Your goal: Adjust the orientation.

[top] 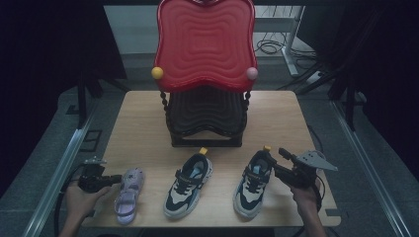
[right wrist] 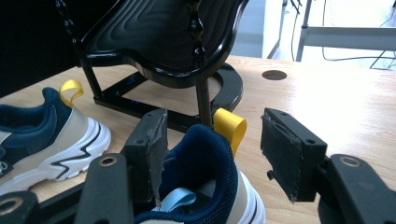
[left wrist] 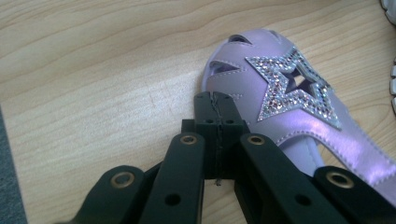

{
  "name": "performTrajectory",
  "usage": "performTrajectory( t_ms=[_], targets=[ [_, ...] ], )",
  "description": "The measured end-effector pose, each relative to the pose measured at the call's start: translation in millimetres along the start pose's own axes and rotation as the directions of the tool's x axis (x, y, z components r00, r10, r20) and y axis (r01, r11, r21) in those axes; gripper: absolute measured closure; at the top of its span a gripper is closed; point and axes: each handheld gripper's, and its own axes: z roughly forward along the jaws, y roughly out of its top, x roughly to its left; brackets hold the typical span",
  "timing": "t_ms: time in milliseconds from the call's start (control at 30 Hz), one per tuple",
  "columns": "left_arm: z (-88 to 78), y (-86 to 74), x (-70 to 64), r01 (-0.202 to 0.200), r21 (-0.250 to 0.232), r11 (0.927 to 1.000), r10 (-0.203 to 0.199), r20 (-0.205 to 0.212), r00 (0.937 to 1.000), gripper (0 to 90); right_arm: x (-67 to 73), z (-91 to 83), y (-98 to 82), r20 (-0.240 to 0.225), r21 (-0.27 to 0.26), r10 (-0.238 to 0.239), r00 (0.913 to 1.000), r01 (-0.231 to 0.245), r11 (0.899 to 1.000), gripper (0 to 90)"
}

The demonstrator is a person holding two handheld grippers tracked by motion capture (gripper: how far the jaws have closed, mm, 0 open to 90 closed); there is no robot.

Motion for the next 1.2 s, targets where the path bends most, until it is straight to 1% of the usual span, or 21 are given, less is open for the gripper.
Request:
performTrajectory(
  t_ms=[33,67,200,367,633,700,733,767,833,867,900,933,967,1033,1067,1100,1133,1167,1200],
  targets=[
    [0.0,0.0,0.0,0.000,0.000,1.0000,0.000,0.000,1.0000,90.0,0.0,0.0,0.0,0.000,0.000,0.000,1.0000,0.000,1.000,41.5],
    [0.9,1.4,0.1,0.000,-0.001,1.0000,0.000,0.004,1.0000,90.0,1.1,-0.3,0.1,0.001,0.007,-0.017,0.9999,0.017,1.000,41.4],
    [2.5,3.3,1.1,-0.001,-0.001,1.0000,0.001,0.014,0.9999,90.0,2.7,-0.3,0.3,-0.002,0.008,-0.025,0.9997,0.025,1.000,41.4],
    [6.1,7.4,1.9,-0.014,0.003,0.9999,0.014,0.033,0.9994,89.9,4.2,2.0,-0.9,-0.003,0.020,-0.031,0.9995,0.031,0.999,41.2],
    [10.7,10.5,3.4,-0.029,0.007,0.9996,0.029,0.038,0.9989,89.8,5.6,4.2,-3.7,-0.006,0.041,-0.038,0.9993,0.038,0.998,41.2],
    [11.0,11.8,4.0,-0.035,0.008,0.9993,0.035,0.040,0.9986,89.9,6.5,4.5,-4.6,-0.006,0.049,-0.048,0.9988,0.048,0.998,41.1],
    [10.4,12.9,4.6,-0.034,-0.003,0.9994,0.034,0.041,0.9986,89.6,7.6,3.8,-4.5,-0.005,0.052,-0.060,0.9982,0.060,0.997,41.2],
    [10.4,12.9,4.6,-0.034,-0.003,0.9994,0.034,0.041,0.9986,89.0,7.6,3.8,-4.5,-0.005,0.052,-0.060,0.9982,0.060,0.997,41.2],
    [7.8,13.8,4.7,-0.036,-0.016,0.9992,0.037,0.038,0.9986,88.3,7.8,3.4,-4.3,-0.004,0.050,-0.061,0.9981,0.062,0.997,41.2],
    [4.7,14.4,4.1,-0.038,-0.025,0.9990,0.038,0.027,0.9989,86.9,7.9,3.3,-4.2,-0.003,0.049,-0.059,0.9983,0.059,0.997,41.2],
    [-0.3,15.0,2.3,-0.040,-0.040,0.9984,0.040,-0.001,0.9992,79.1,7.8,3.1,-4.4,0.000,0.051,-0.058,0.9983,0.058,0.997,41.2],
    [-7.5,15.6,-1.5,-0.048,-0.062,0.9969,0.046,-0.031,0.9984,73.6,7.5,2.9,-4.7,0.003,0.052,-0.060,0.9982,0.059,0.997,41.2],
    [-16.5,15.8,-6.6,-0.054,-0.100,0.9935,0.050,-0.036,0.9981,73.6,7.5,2.9,-4.7,0.003,0.052,-0.060,0.9982,0.059,0.997,41.2],
    [-33.7,16.3,-18.9,-0.068,-0.182,0.9810,0.069,-0.001,0.9976,66.7,7.3,1.4,-5.0,0.007,0.053,-0.052,0.9986,0.052,0.997,41.2],
    [-39.7,17.0,-26.5,-0.079,-0.209,0.9748,0.083,0.011,0.9965,62.8,6.6,0.1,-4.1,0.019,0.050,-0.045,0.9988,0.044,0.998,41.3],
    [-43.9,18.3,-33.8,-0.094,-0.231,0.9684,0.100,0.016,0.9949,62.8,6.6,0.1,-4.1,0.019,0.050,-0.045,0.9988,0.044,0.998,41.3],
    [-46.4,20.0,-40.8,-0.101,-0.252,0.9625,0.109,0.020,0.9938,60.9,6.2,-0.4,-2.9,0.023,0.048,-0.041,0.9989,0.040,0.998,41.3],
    [-47.6,22.0,-47.6,-0.105,-0.270,0.9573,0.116,0.024,0.9930,60.9,6.1,-1.0,-1.4,0.025,0.043,-0.036,0.9990,0.035,0.998,41.2],
    [-47.9,24.8,-53.7,-0.115,-0.282,0.9525,0.128,0.027,0.9915,59.4,6.0,-2.0,0.9,0.025,0.037,-0.019,0.9995,0.018,0.999,41.2]
  ],
)
